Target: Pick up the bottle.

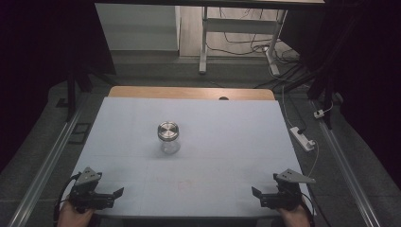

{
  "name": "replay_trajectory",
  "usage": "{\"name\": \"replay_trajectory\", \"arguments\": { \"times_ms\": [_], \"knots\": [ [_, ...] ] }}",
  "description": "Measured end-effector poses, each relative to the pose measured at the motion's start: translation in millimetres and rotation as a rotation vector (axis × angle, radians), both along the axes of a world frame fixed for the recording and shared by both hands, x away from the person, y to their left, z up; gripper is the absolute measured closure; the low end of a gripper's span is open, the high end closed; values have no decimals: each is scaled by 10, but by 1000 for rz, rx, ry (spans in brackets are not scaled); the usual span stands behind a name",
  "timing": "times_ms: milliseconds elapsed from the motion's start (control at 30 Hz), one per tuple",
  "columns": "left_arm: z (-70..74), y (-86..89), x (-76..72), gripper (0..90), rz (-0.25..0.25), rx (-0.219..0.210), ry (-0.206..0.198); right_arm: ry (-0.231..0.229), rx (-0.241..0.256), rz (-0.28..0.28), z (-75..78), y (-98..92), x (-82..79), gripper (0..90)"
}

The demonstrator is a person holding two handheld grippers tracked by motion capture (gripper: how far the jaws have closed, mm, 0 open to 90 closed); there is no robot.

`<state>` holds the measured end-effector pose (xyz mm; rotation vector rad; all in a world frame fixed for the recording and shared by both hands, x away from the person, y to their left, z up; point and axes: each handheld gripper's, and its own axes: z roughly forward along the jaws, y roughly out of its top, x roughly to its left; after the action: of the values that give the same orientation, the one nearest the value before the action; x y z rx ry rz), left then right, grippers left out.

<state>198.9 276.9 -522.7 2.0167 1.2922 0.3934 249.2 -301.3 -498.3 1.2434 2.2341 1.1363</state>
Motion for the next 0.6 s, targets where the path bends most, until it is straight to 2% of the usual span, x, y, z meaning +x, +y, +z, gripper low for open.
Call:
{"name": "replay_trajectory", "arguments": {
  "times_ms": [167, 367, 600],
  "knots": [
    [-5, -9, 10, 1, -8, 7, 7, 10, -9, 31, -8, 44, 4, 0],
    [-7, -11, 15, 3, -24, 2, 14, 28, -4, 40, -13, 40, 20, 0],
    [-12, 12, 31, 0, -32, -25, 31, 36, -5, 53, -16, 46, 24, 0]
  ]
}}
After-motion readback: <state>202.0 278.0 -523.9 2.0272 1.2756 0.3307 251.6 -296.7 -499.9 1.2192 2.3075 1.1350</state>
